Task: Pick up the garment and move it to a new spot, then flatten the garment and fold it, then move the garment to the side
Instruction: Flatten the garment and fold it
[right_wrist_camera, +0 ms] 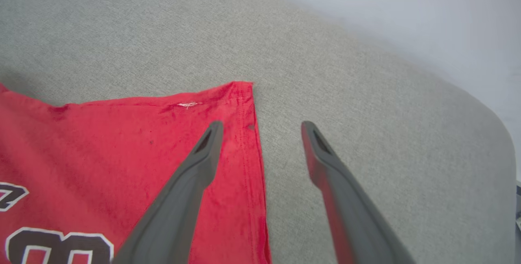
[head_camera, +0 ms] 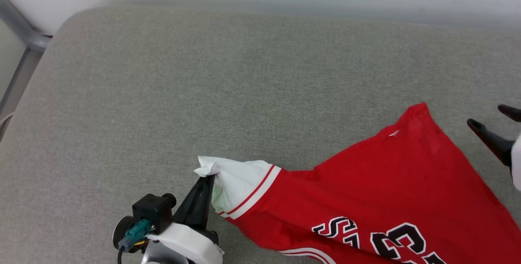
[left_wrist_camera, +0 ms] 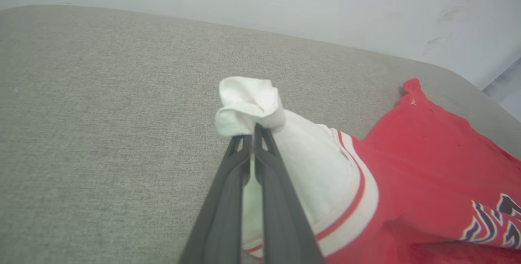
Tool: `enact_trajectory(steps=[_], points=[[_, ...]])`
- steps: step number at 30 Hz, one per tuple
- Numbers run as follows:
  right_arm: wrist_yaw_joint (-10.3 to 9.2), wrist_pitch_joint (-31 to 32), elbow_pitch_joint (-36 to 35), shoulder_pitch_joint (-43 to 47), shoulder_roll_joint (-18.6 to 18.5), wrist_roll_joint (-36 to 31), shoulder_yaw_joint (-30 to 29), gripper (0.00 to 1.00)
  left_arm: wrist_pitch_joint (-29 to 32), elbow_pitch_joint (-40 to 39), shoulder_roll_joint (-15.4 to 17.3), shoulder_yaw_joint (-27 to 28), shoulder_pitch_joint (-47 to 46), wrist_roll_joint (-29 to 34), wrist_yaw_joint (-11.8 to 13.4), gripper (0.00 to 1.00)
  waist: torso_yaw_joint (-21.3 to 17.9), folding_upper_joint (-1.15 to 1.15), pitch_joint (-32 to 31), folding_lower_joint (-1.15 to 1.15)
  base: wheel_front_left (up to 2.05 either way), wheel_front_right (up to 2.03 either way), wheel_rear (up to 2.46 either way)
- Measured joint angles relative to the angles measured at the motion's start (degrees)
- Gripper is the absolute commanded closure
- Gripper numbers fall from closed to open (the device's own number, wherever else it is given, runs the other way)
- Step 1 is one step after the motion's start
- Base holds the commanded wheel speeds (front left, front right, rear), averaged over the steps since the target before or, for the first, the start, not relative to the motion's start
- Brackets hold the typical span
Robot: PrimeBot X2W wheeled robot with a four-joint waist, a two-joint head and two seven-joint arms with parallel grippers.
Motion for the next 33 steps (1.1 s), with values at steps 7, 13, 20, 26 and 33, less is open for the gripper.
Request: enact_trajectory(steps=[7, 13, 20, 26, 33], points=[[0.00, 10.3, 6.5, -14.4, -1.0, -0.1, 12.4, 0.00, -0.4, -0.2, -0.7, -1.0, -2.1, 0.8, -0.7, 1.00, 2.1, 0.00, 3.1, 0.00, 0.00, 0.00, 0.00], [0.00, 14.0, 15.1, -22.9, 0.3, -0.9, 20.6, 0.00, -0.8, -0.2, -1.5, -1.6, -4.0, 1.3, -1.3, 1.00, 3.8, 0.00, 5.4, 0.01, 0.00, 0.00, 0.00], [0.00, 13.1, 24.8, -27.1, 2.7, -0.4, 26.1, 0.00, -1.2, 0.3, -2.3, -2.3, -5.7, 1.7, -1.9, 1.00, 5.5, 0.00, 8.1, 0.01, 0.00, 0.00, 0.00], [-0.14, 9.8, 28.7, -28.2, 2.4, -0.2, 32.4, 0.00, -1.6, 1.0, -2.8, -2.4, -6.6, 1.8, -2.2, 1.00, 6.4, 0.00, 9.2, 0.00, 0.00, 0.00, 0.00], [-0.02, 2.6, 31.7, -30.1, 3.2, 2.3, 37.1, 1.00, -1.9, 2.1, -2.8, -2.1, -6.7, 1.7, -2.4, 1.00, 5.6, 0.00, 8.9, 0.00, 0.00, 0.00, 0.00]])
